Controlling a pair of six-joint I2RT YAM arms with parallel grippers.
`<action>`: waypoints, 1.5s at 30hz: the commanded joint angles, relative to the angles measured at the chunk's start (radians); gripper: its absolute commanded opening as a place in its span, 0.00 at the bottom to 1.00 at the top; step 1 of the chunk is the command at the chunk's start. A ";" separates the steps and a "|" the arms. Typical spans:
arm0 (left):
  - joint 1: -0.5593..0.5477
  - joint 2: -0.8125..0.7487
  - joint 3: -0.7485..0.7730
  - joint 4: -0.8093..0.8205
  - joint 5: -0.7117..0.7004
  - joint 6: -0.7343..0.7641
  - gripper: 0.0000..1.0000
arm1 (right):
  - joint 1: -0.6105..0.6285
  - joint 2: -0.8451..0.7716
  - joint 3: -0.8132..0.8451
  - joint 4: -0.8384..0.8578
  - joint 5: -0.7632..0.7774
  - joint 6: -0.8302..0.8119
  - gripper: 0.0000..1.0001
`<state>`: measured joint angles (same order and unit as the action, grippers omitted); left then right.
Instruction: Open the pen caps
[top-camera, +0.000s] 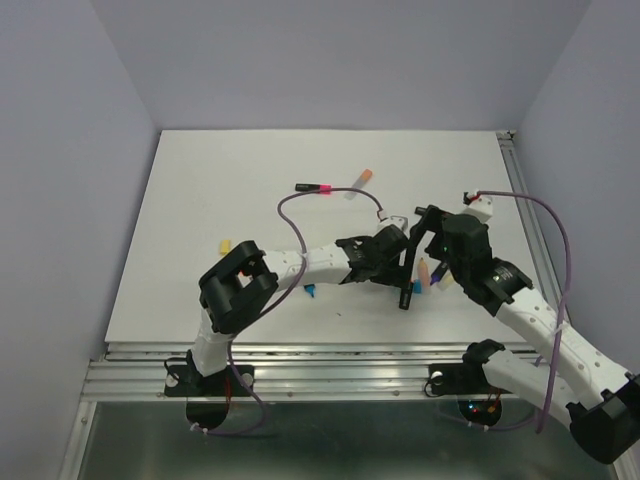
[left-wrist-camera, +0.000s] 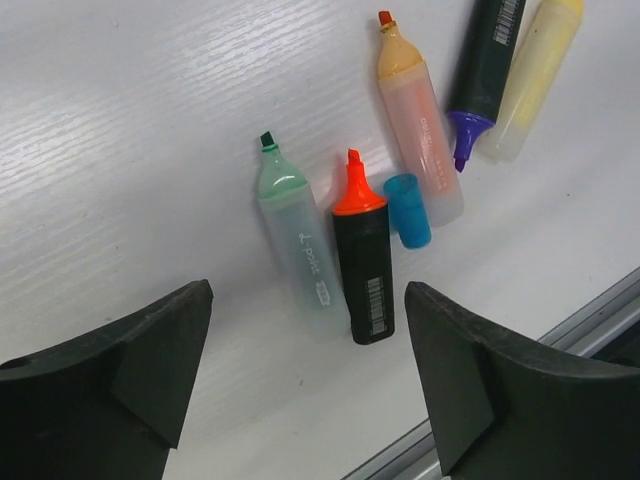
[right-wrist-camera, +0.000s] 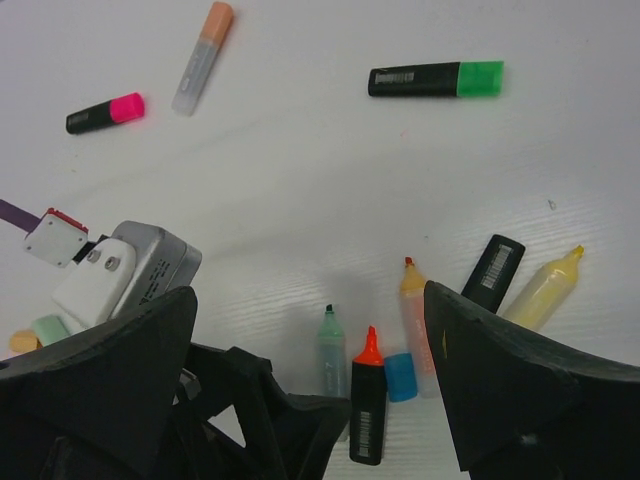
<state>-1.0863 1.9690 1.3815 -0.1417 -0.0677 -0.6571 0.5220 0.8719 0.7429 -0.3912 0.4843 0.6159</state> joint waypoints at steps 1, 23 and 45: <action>-0.004 -0.146 -0.019 0.001 -0.026 0.033 0.91 | -0.007 0.021 0.018 0.061 -0.049 -0.071 1.00; 0.066 -0.897 -0.671 0.091 -0.181 -0.053 0.99 | -0.249 0.816 0.776 -0.307 -0.193 -0.886 1.00; 0.100 -1.026 -0.736 0.037 -0.181 0.013 0.99 | -0.491 1.133 1.006 -0.459 -0.604 -1.297 1.00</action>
<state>-0.9947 0.9833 0.6689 -0.1085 -0.2276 -0.6746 0.0677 1.9812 1.6867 -0.8024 -0.0307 -0.6403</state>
